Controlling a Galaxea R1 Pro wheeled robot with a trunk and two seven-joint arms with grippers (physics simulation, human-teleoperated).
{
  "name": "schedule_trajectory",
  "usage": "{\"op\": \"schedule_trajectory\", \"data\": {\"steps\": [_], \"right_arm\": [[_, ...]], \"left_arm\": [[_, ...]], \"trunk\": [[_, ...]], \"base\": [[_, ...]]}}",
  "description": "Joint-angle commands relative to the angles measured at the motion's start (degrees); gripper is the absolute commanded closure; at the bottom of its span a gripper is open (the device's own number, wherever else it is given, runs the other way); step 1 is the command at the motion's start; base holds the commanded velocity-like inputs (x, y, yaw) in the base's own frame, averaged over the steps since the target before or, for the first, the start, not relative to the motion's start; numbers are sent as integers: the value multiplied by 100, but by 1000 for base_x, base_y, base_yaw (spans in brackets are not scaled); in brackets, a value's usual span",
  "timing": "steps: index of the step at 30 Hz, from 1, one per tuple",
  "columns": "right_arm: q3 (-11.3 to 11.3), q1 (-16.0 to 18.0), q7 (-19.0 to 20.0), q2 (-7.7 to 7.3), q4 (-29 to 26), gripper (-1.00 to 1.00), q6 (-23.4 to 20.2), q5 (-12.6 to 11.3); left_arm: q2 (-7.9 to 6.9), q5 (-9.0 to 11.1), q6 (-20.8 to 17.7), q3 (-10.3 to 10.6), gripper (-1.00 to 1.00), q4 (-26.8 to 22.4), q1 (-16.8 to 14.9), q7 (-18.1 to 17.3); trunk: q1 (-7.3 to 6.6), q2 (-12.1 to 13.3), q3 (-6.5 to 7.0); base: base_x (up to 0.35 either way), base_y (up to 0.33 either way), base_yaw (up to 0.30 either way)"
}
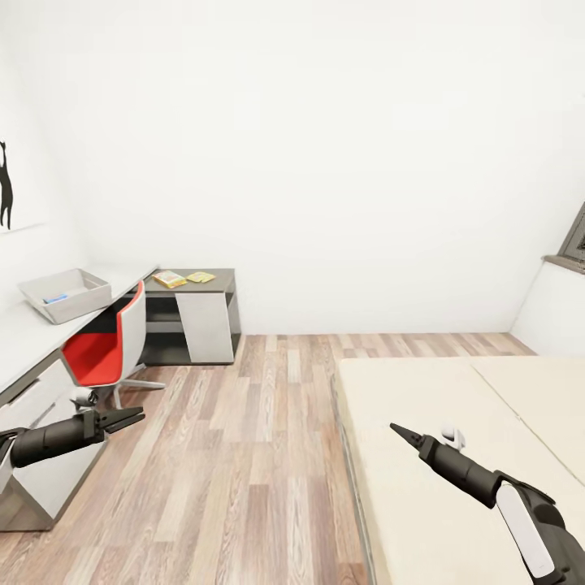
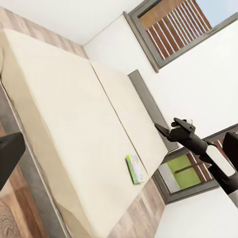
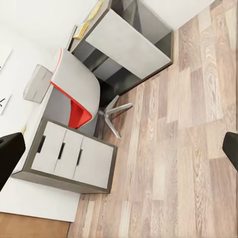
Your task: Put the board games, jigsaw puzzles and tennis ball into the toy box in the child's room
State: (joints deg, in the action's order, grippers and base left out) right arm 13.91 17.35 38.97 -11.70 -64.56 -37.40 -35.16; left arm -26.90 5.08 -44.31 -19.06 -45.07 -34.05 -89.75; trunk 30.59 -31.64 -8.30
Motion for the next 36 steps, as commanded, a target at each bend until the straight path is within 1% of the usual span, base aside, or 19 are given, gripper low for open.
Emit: {"op": "schedule_trajectory", "data": {"steps": [1,36], "right_arm": [[7,5,5,1,3,-100,-39,-26],[7,5,5,1,5,-100,-39,-26]], "left_arm": [[0,-7,-61,-1,-100,-2,-5,-25],[18,-7,-61,-1,-100,-2,-5,-25]], "trunk": [[3,-11,-11],[3,-11,-11]], "base": [[0,-282,0],[0,-282,0]]}}
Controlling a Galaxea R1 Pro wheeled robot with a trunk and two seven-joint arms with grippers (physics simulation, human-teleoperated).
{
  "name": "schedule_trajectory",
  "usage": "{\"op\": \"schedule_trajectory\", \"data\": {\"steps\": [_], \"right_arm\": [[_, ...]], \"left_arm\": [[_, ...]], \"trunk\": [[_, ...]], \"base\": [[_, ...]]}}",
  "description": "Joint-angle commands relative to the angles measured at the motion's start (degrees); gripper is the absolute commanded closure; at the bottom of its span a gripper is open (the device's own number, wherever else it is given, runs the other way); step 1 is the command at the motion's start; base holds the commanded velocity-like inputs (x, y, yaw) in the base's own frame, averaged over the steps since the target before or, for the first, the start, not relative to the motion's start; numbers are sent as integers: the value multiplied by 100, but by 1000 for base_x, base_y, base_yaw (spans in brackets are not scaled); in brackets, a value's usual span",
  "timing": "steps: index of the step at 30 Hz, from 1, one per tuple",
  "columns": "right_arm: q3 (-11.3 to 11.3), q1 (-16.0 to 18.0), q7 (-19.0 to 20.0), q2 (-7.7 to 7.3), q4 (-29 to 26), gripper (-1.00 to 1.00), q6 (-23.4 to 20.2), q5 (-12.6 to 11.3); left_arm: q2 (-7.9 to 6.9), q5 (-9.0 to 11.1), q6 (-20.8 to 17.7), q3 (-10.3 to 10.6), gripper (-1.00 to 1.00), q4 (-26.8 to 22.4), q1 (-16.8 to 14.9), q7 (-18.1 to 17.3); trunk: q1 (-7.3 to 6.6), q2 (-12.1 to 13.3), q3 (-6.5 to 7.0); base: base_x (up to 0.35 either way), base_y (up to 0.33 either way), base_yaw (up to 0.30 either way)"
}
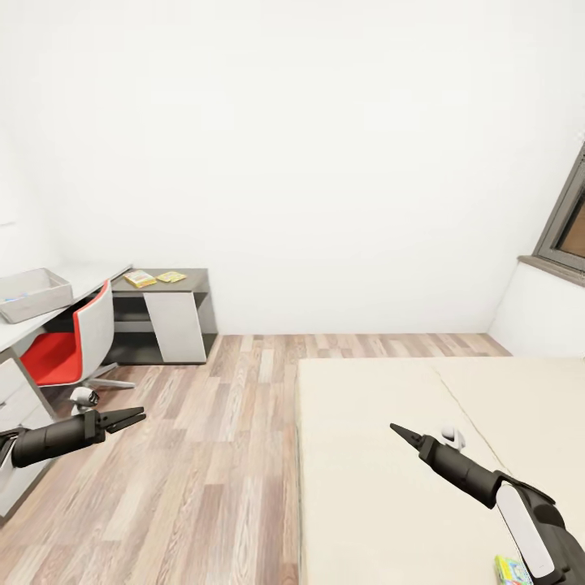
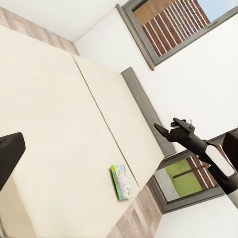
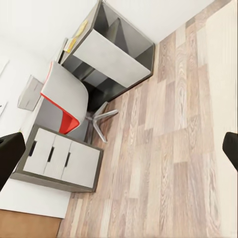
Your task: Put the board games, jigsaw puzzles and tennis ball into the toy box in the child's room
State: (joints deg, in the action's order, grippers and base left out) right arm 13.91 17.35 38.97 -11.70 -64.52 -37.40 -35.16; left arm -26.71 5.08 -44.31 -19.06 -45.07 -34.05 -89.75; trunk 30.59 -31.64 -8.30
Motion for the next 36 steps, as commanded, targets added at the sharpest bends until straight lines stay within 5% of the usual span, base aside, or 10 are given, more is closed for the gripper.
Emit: {"op": "schedule_trajectory", "data": {"steps": [1,36], "right_arm": [[7,5,6,1,1,-100,-39,-26],[7,5,12,1,1,-100,-39,-31]], "left_arm": [[-1,-7,-61,-1,-100,-2,-5,-25],[-1,-7,-61,-1,-100,-2,-5,-25]], "trunk": [[3,-11,-11],[3,-11,-11]], "base": [[0,-282,0],[0,-281,0]]}}
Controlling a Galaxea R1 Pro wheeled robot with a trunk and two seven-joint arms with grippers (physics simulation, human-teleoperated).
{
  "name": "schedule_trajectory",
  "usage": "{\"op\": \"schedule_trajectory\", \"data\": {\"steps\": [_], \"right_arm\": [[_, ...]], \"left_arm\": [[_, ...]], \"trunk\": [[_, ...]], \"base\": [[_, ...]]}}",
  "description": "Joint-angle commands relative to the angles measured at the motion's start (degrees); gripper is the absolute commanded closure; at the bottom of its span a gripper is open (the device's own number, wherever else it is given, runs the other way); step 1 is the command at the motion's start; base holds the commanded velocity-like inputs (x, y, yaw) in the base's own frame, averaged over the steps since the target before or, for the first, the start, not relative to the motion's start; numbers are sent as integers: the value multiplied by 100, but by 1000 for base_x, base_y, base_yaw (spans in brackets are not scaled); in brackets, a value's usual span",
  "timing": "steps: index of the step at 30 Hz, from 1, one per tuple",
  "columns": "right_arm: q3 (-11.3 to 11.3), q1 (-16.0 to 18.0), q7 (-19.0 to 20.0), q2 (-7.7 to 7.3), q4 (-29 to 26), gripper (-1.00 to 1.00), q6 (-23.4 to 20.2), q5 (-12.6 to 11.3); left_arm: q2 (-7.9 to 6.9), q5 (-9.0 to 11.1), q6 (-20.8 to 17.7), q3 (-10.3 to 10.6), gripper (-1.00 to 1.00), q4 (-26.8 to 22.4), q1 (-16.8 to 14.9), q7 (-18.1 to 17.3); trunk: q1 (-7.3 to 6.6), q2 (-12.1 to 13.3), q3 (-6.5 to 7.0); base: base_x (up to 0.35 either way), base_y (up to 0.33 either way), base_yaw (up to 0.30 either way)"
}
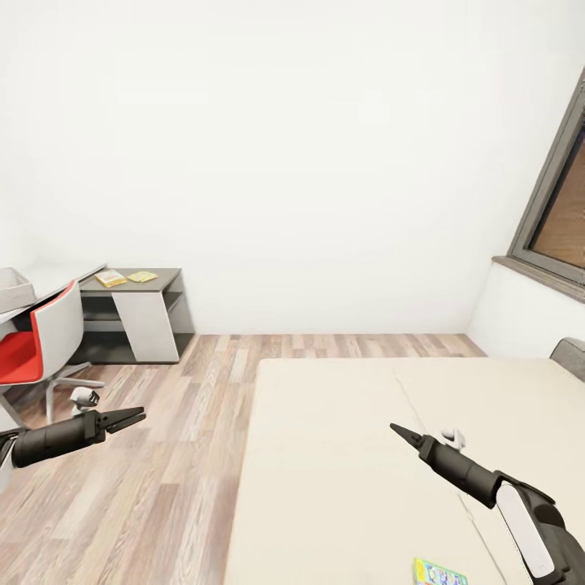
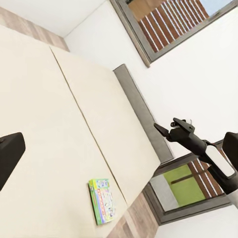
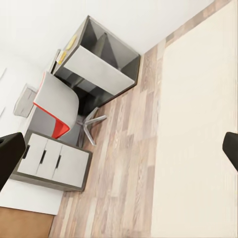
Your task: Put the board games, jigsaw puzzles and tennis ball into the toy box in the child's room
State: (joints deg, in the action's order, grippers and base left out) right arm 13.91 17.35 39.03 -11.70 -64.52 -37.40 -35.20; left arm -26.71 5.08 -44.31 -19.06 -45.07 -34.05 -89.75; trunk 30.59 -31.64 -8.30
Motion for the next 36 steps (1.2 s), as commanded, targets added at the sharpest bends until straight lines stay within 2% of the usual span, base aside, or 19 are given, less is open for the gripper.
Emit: {"op": "schedule_trajectory", "data": {"steps": [1,36], "right_arm": [[7,5,6,1,-1,-100,-39,-27],[7,5,5,1,-8,-100,-48,-31]], "left_arm": [[-1,-7,-61,-1,-100,-2,-5,-25],[-1,-7,-61,-1,-100,-2,-5,-25]], "trunk": [[3,-11,-11],[3,-11,-11]], "base": [[0,-277,0],[0,-274,0]]}}
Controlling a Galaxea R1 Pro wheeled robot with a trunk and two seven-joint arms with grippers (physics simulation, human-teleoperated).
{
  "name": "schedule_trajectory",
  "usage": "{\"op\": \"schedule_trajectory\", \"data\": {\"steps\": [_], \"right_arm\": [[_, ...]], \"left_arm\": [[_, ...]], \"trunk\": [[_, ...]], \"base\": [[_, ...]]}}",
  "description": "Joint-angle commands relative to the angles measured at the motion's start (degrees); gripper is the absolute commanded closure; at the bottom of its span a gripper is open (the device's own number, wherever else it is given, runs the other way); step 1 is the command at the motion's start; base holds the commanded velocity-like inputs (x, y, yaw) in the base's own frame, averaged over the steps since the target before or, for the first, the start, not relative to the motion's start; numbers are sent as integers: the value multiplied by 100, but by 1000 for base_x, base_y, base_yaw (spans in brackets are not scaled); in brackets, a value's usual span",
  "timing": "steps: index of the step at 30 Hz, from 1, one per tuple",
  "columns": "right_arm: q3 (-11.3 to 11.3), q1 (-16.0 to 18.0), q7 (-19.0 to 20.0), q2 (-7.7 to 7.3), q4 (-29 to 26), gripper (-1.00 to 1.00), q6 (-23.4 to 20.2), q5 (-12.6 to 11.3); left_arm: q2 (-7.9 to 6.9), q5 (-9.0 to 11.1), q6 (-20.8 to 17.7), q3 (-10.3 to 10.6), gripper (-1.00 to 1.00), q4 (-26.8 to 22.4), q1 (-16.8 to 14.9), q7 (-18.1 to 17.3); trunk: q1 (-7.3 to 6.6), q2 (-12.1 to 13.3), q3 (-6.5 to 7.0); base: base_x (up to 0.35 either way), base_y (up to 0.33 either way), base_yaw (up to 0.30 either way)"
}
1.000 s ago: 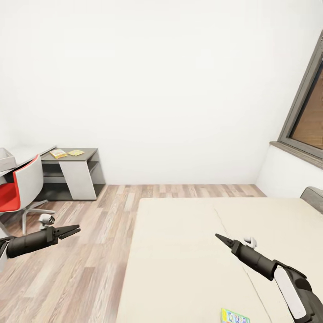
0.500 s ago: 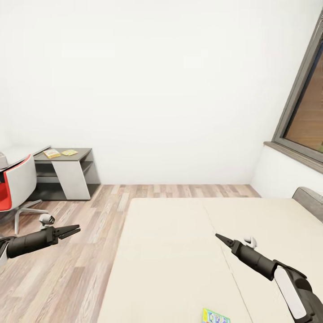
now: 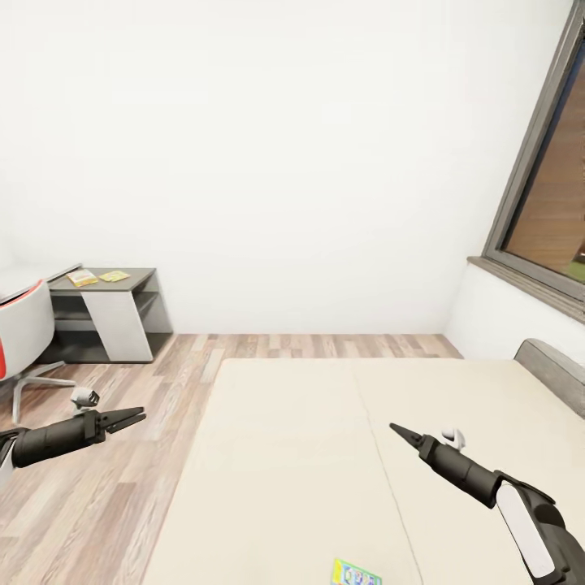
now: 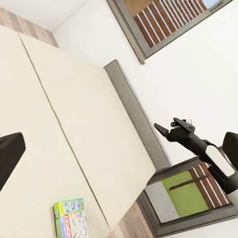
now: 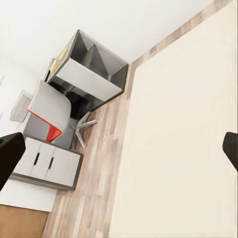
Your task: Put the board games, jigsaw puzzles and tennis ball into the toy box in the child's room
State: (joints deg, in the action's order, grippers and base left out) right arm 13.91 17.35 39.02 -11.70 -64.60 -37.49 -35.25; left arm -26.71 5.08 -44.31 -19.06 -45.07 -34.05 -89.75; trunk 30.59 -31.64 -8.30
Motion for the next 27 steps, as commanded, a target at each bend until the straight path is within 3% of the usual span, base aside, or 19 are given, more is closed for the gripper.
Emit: {"op": "schedule_trajectory", "data": {"steps": [1,10,15,17,19,23,25,27], "right_arm": [[7,5,4,1,0,-100,-39,-26],[0,5,-9,3,0,-100,-29,-19],[-16,19,-662,25,-3,-100,-90,-15],[-28,61,-1151,73,-5,-100,-112,-24],[-181,221,-1872,190,8,-100,-148,-32],[-810,545,-3068,335,104,-100,-279,-34],[-1265,760,-3965,392,281,-100,-326,-42],[-1542,994,-4760,492,582,-100,-348,-57]], "left_arm": [[-1,-7,-61,-1,-100,-1,-5,-25],[-1,-7,-61,-10,-100,-1,-5,-25],[-1,-7,-61,-4,-100,-1,-5,-25],[11,-7,-61,-3,-100,-1,-5,-25],[78,-16,-67,-2,-100,-1,-5,-25],[217,-32,-75,6,-100,-1,-5,-25],[294,-46,-81,13,-100,-1,-5,-25],[342,-52,-85,20,-100,-1,-5,-25]], "trunk": [[3,-11,-11],[3,-11,-11],[3,-11,-11],[3,-11,-11],[3,-11,-11],[3,-11,-11],[3,-11,-11],[3,-11,-11]], "base": [[0,-231,0],[0,-69,0],[0,-1,0],[0,0,0],[0,0,0],[0,0,0],[0,0,0],[0,0,0]]}}
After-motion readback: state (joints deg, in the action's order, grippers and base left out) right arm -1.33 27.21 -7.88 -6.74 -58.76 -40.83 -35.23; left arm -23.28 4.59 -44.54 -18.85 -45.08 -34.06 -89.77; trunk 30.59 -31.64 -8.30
